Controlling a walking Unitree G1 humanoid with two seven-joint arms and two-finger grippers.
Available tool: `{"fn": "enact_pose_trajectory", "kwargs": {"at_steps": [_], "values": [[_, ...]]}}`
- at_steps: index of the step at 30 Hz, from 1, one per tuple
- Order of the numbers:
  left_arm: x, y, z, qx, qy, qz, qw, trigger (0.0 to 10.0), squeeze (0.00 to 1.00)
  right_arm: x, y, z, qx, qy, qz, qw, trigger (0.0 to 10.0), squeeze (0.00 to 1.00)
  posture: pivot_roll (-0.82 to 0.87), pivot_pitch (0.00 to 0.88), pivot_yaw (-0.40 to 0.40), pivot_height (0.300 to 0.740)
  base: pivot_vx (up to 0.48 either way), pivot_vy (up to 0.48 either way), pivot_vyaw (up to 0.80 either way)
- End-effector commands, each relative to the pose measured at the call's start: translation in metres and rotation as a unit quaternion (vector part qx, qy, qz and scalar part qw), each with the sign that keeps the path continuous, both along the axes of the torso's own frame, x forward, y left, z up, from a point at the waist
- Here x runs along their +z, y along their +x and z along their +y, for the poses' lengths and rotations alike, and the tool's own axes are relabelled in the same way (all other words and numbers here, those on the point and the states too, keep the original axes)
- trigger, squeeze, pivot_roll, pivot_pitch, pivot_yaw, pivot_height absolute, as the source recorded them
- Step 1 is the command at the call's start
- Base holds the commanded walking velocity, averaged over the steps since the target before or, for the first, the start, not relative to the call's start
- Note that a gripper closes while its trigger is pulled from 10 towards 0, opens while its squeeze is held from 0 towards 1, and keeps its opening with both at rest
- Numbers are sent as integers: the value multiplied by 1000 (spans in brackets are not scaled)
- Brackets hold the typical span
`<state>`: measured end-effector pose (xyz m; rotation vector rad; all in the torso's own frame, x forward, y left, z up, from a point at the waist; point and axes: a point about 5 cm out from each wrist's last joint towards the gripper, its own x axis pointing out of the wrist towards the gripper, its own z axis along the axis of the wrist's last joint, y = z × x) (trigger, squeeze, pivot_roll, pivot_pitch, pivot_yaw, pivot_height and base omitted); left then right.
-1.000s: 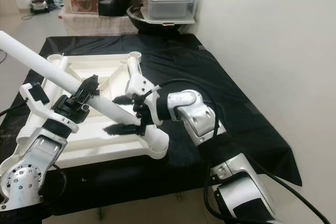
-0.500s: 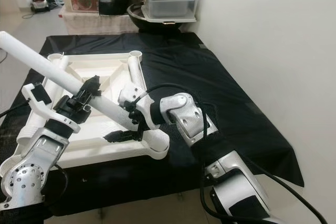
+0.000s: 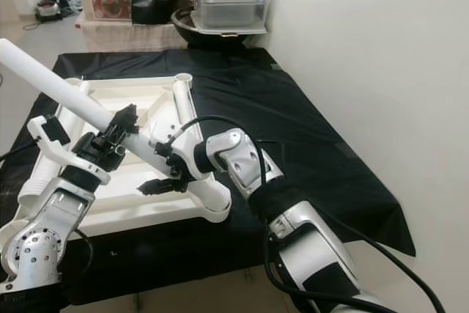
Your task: Building children table
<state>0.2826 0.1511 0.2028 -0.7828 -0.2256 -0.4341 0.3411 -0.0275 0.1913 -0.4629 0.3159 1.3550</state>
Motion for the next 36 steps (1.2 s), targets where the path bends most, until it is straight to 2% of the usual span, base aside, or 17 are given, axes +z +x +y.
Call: {"fn": "enact_pose_trajectory", "kwargs": {"at_steps": [1, 3, 4, 5, 6, 10, 11, 13, 14, 20, 21, 22, 25, 29, 30, 33, 36], "values": [[-4, 0, -18, -46, 6, 10, 999, 0, 0, -12, -11, 13, 41, -9, 21, 999, 0, 0, 38, 0, -43, 740, 0, 0, 0], [-5, 0, -18, -46, 7, 11, 999, 0, 0, -12, -12, 13, 44, -12, 20, 999, 0, 0, 38, 0, -43, 740, 0, 0, 0], [-6, 1, -19, -49, 8, 15, 999, 6392, 0, -14, -13, 12, 48, -17, 18, 999, 0, 0, 38, 0, -43, 740, 0, 0, 0], [-6, 1, -19, -49, 8, 15, 999, 6392, 0, -14, -13, 12, 48, -17, 18, 999, 0, 0, 38, 0, -43, 740, 0, 0, 0], [-6, 1, -21, -52, 10, 17, 998, 10000, 0, -16, -14, 11, 51, -21, 16, 998, 0, 0, 29, 0, -38, 740, 0, 0, 0], [-6, 3, -24, -55, 16, 21, 998, 10000, 0, -19, -15, 11, 53, -26, 16, 998, 0, 0, 28, 0, -37, 740, 0, 0, 0], [-6, 5, -22, -40, 33, 15, 999, 10000, 514, -20, -15, 11, 53, -24, 17, 998, 0, 0, 27, 0, -34, 740, 0, 0, 0], [-6, 6, -21, -29, 46, 10, 998, 10000, 514, -20, -15, 11, 53, -22, 18, 998, 0, 0, 27, 0, -34, 740, 0, 0, 0], [-4, 7, -19, -22, 48, -3, 999, 10000, 1000, -20, -15, 10, 51, -19, 19, 998, 0, 0, 26, 0, -36, 740, 0, 0, 0], [6, 3, -12, -12, 35, -35, 999, 10000, 1000, -17, -11, 3, 36, -10, 22, 999, 0, 0, 23, 0, -39, 740, 0, 0, 0], [20, -1, -6, -2, 11, -66, 998, 10000, 1000, -16, -8, -2, 19, 0, 26, 999, 0, 0, 22, 0, -39, 740, 0, 0, 0], [20, -1, -6, -2, 11, -66, 998, 10000, 1000, -16, -8, -2, 19, 0, 26, 999, 0, 0, 22, 0, -39, 740, 0, 0, 0], [45, -11, 7, 12, -33, -112, 993, 10000, 1000, -12, -1, -12, -16, 27, 35, 999, 0, 0, 29, 0, -46, 740, 0, 0, 0], [55, -17, 12, 5, -46, -135, 990, 10000, 1000, -9, 2, -17, -31, 41, 38, 998, 0, 0, 25, 0, -44, 740, 0, 0, 0], [65, -26, 14, -13, -51, -160, 986, 10000, 0, -5, 5, -21, -46, 56, 38, 997, 0, 0, 25, 0, -44, 740, 0, 0, 0], [83, -46, 13, -60, -47, -219, 973, 10000, 0, 6, 12, -29, -78, 85, 32, 993, 0, 0, 26, 0, -46, 740, 0, 0, 0], [88, -57, 9, -91, -26, -241, 966, 10000, 0, 20, 21, -39, -106, 113, 22, 988, 0, 0, 38, 0, -53, 740, 0, 0, 0]]}}
